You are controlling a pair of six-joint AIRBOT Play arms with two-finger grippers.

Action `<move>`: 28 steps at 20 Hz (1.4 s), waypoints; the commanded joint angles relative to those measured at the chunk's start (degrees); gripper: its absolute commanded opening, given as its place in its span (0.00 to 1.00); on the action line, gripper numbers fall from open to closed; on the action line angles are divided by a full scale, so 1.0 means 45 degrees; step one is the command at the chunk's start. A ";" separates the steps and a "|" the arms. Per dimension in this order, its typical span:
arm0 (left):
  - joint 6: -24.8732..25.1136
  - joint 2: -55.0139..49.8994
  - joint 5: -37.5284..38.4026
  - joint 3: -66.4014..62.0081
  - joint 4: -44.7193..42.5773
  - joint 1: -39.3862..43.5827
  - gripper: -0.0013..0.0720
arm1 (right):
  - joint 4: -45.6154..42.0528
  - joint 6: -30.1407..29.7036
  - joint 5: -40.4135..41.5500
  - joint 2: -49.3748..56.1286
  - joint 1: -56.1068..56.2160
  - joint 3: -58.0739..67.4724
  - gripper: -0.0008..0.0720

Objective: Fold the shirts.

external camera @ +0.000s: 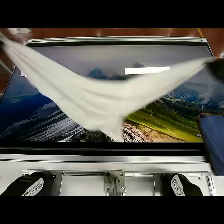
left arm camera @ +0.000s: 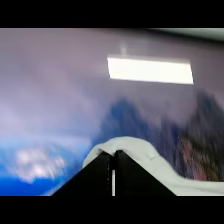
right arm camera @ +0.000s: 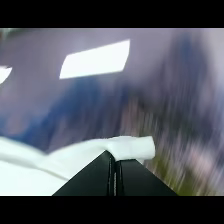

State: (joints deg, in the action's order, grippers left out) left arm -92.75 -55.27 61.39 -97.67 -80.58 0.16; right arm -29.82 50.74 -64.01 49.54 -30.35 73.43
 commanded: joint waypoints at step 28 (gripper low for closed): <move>0.2419 -0.9617 0.2123 -0.0510 0.5416 0.0942 0.07 | -0.7135 0.5391 0.0015 -0.4838 0.0991 -0.9743 0.09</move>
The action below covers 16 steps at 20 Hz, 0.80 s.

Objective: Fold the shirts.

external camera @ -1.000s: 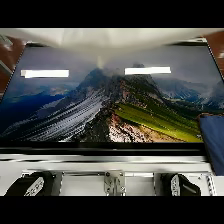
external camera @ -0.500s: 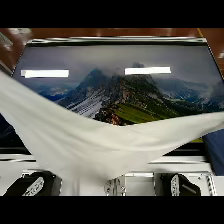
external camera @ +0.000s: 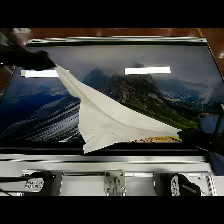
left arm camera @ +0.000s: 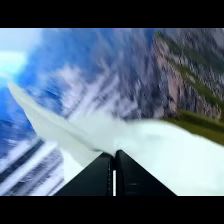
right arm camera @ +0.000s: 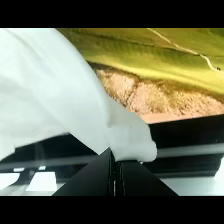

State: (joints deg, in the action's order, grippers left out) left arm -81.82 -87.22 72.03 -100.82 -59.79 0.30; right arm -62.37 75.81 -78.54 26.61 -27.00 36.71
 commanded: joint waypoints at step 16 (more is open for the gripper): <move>0.0379 -0.1909 0.4809 0.3186 -0.0044 -0.3036 0.98 | 0.0087 -0.0199 0.4182 0.0952 0.0248 -0.1579 0.10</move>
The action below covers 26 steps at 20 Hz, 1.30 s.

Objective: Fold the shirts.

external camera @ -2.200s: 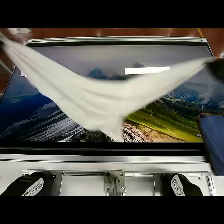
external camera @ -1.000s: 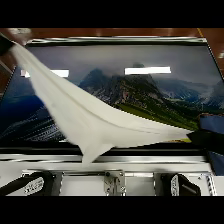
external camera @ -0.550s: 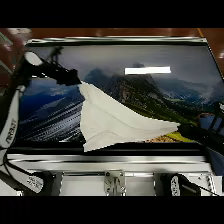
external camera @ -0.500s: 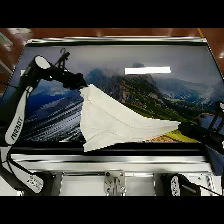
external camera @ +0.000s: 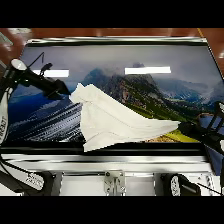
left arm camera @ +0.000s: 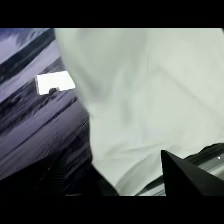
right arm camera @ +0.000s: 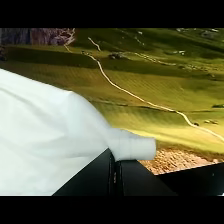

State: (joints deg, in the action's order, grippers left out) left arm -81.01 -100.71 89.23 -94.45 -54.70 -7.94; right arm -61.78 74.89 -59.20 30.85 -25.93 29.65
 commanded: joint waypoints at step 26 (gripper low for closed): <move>0.4493 0.5659 -0.5013 0.8082 0.5591 0.1695 0.06 | 0.0131 -0.1384 -0.0559 -0.0005 0.0010 0.1535 0.09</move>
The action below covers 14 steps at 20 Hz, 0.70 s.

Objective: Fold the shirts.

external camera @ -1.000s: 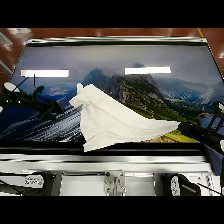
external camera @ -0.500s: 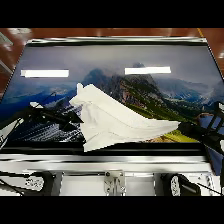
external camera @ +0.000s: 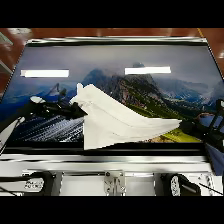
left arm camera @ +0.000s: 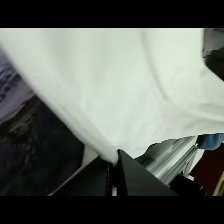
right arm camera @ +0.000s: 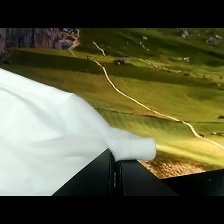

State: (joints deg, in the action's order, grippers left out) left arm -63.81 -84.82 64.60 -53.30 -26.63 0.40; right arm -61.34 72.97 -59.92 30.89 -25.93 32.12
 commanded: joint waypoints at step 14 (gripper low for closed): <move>-0.3230 1.2046 -0.0180 -1.4746 -0.9879 -0.4153 0.06 | -0.1885 0.1574 -0.3366 -0.0019 0.0010 1.8243 0.10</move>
State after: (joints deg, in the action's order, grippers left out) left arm -74.06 -34.94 59.22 -113.89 -60.77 -16.21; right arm -65.41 75.99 -64.18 30.72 -25.87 103.77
